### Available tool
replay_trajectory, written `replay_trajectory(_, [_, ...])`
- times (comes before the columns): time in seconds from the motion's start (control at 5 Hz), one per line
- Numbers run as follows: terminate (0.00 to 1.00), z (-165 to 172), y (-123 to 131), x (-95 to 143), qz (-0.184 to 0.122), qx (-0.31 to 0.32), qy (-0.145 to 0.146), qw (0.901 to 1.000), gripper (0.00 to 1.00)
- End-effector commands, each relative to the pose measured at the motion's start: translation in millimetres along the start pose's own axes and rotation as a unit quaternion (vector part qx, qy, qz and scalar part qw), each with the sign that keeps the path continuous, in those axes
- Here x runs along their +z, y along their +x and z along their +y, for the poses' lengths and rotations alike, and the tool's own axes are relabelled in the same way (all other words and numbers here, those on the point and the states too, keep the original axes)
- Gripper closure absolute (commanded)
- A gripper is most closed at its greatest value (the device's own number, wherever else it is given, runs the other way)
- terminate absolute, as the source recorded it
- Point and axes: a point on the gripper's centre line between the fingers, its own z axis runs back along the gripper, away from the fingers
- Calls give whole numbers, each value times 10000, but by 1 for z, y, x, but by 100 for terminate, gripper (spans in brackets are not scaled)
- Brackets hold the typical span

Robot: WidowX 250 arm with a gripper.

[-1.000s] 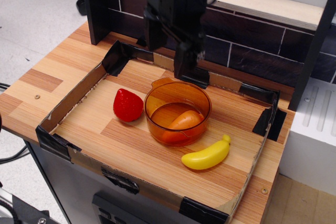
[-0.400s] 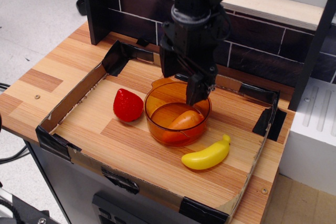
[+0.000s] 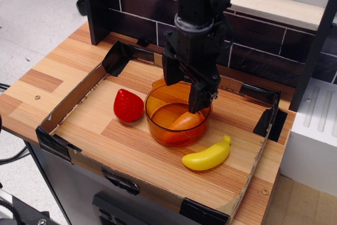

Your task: Take carrot out of pot

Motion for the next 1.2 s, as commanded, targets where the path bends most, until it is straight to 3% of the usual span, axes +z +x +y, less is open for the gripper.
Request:
replay_trajectory(0.0, [0, -4, -6, -8, 9, -67, 51, 10000, 0])
replay_trajectory(0.8, [0, -3, -12, -30, 219, -18, 93, 9997, 0])
replay_trajectory(1.0, [0, -2, -14, -30, 199, -22, 104, 9997, 100])
